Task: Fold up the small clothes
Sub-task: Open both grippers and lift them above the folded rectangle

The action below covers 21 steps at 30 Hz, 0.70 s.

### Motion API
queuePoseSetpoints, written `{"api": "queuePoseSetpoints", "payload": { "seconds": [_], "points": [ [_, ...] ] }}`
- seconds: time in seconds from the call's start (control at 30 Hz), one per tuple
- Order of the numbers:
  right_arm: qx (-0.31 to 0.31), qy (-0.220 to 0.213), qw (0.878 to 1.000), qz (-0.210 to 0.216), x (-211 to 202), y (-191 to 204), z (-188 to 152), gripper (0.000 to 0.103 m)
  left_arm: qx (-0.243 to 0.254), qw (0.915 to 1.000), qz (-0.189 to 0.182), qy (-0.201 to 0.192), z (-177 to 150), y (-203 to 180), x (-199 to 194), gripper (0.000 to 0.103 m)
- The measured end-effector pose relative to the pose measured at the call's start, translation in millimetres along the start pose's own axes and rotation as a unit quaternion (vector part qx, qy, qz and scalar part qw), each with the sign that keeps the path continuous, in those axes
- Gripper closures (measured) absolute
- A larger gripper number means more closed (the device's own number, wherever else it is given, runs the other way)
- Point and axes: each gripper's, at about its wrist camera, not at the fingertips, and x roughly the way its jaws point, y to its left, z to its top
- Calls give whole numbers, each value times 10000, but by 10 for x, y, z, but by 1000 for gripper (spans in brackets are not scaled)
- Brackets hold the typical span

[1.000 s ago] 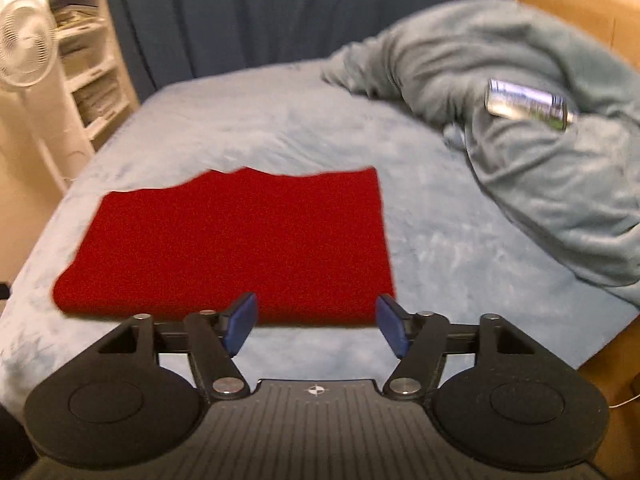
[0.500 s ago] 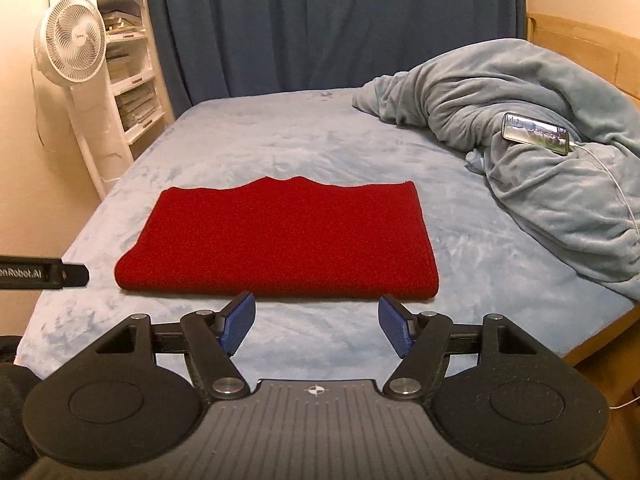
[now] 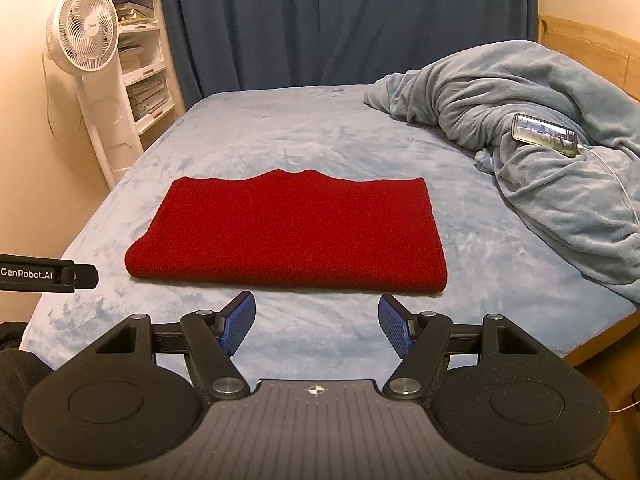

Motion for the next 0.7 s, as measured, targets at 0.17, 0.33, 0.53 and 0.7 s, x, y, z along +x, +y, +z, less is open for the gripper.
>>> {"api": "queuePoseSetpoints", "payload": {
  "seconds": [0.17,0.33,0.53,0.7],
  "points": [
    [14,67,10000,-7,35,8,0,33,1,10000,-4,68,0,8,36,0],
    [15,152,9999,-7,79,14,2,33,-13,9999,24,131,8,9,76,0],
    [25,204,9998,-10,120,-4,-3,33,-6,9998,51,189,10,-5,122,0],
    [35,271,9996,-9,166,-17,-7,33,34,9997,62,231,9,-13,158,0]
  ]
}}
